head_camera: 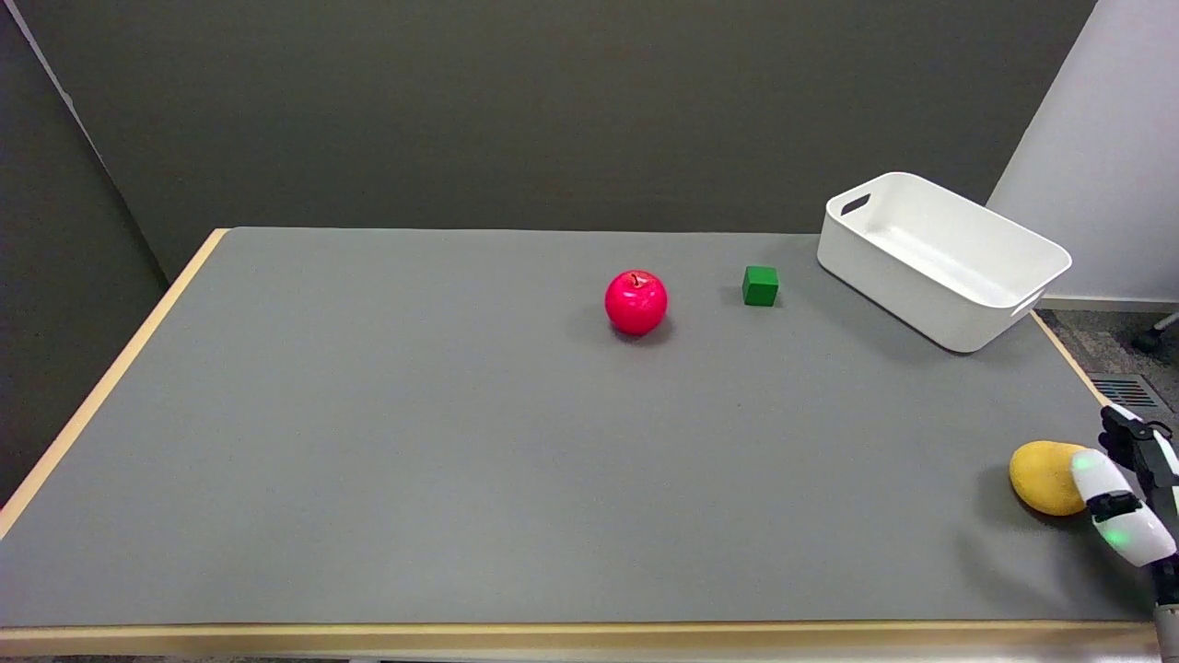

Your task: Pick up the yellow pear.

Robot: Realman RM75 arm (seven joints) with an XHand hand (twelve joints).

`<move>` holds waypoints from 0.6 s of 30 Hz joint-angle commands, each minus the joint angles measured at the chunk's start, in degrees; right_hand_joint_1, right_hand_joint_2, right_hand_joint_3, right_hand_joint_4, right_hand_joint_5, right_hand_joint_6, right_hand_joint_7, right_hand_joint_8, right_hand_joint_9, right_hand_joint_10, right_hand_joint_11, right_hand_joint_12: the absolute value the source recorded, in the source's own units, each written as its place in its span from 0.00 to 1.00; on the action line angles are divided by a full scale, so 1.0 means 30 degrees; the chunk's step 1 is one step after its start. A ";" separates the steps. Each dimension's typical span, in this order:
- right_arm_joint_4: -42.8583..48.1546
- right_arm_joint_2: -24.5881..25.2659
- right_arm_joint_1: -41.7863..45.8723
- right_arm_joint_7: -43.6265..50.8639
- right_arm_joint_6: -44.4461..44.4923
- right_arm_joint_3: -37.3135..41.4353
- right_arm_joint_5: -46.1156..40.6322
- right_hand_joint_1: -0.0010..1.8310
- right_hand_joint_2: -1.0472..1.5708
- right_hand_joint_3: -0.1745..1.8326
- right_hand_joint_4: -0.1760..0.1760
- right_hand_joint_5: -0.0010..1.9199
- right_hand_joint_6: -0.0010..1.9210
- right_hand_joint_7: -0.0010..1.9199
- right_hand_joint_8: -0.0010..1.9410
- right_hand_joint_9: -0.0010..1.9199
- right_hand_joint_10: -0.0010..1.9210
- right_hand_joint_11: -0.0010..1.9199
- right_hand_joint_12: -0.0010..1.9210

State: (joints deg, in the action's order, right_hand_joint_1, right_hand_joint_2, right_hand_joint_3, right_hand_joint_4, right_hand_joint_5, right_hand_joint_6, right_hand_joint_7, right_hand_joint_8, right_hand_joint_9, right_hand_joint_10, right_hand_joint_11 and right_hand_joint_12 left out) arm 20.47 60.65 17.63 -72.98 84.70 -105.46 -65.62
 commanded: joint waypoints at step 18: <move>-0.0164 -0.0551 0.0081 -0.6292 -0.0276 0.0190 0.0508 0.11 0.62 0.52 0.36 0.07 0.19 0.10 0.16 0.04 0.37 0.00 0.48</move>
State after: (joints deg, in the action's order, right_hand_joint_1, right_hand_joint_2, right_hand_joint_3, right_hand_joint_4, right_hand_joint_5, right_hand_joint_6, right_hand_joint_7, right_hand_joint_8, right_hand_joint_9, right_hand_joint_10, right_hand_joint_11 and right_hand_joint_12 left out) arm 19.92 59.87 16.69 -85.59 84.08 -105.13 -64.64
